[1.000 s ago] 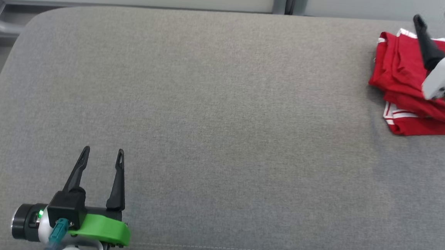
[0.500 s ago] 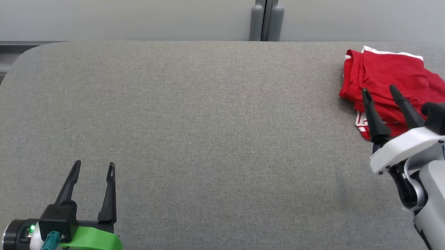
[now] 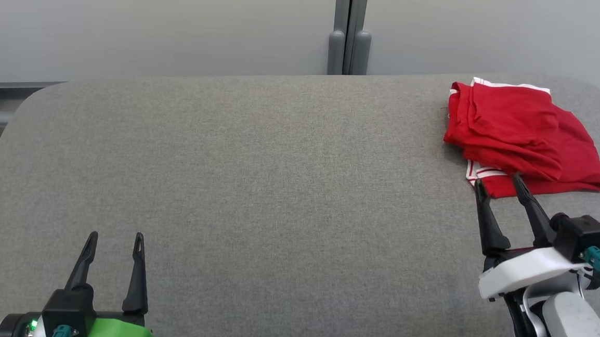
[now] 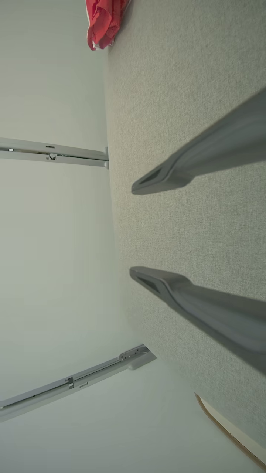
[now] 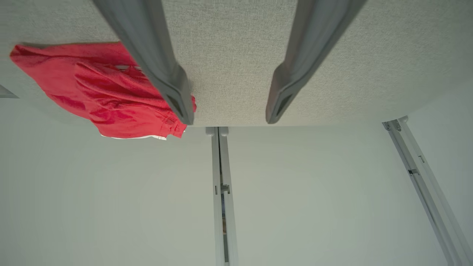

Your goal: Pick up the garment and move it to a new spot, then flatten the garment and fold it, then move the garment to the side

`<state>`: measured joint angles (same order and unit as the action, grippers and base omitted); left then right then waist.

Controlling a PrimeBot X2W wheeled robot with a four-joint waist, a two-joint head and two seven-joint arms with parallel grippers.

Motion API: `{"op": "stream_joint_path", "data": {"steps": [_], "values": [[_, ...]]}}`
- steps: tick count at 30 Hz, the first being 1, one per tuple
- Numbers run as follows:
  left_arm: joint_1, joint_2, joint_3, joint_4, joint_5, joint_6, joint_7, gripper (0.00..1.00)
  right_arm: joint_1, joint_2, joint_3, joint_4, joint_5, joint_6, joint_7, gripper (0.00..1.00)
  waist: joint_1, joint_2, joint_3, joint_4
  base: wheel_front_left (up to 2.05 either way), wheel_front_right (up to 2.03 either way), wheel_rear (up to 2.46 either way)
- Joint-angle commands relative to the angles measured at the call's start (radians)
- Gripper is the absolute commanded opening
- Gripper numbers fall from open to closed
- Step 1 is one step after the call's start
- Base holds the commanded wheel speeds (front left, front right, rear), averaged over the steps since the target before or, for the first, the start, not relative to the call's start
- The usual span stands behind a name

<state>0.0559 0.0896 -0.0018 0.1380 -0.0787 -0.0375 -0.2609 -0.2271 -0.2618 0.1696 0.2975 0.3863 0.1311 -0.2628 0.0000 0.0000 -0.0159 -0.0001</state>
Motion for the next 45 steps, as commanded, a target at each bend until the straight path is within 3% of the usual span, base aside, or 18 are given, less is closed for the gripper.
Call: {"op": "stream_joint_path", "data": {"steps": [1, 9, 17, 25, 45], "values": [[0.013, 0.002, 0.004, -0.004, -0.011, 0.006, -0.003, 1.00, 0.025, 0.012, -0.013, -0.013, -0.013, -0.001, -0.004, 1.00, 0.0000, 0.0000, -0.007, -0.006, 0.00, 0.00, 0.00], [0.038, 0.002, 0.024, -0.016, -0.014, 0.009, -0.003, 1.00, 0.110, 0.064, -0.056, -0.074, -0.096, -0.001, -0.004, 1.00, 0.0000, 0.0000, -0.021, -0.027, 0.00, 0.00, 0.00], [0.059, 0.005, 0.037, -0.003, -0.010, 0.009, -0.003, 1.00, 0.147, 0.086, -0.054, -0.033, -0.137, -0.001, -0.004, 1.00, 0.0000, 0.0000, -0.033, -0.027, 0.00, 0.00, 0.00], [0.061, 0.027, 0.035, 0.033, -0.011, 0.001, -0.003, 1.00, 0.151, 0.088, -0.046, 0.004, -0.120, -0.001, 0.003, 1.00, 0.0000, 0.0000, -0.042, -0.028, 0.00, 0.00, 0.00], [0.056, 0.032, 0.042, 0.023, -0.034, 0.011, -0.003, 1.00, 0.144, 0.083, -0.013, -0.035, -0.108, -0.001, -0.004, 1.00, 0.0000, 0.0000, -0.037, -0.034, 0.00, 0.00, 0.00]]}}
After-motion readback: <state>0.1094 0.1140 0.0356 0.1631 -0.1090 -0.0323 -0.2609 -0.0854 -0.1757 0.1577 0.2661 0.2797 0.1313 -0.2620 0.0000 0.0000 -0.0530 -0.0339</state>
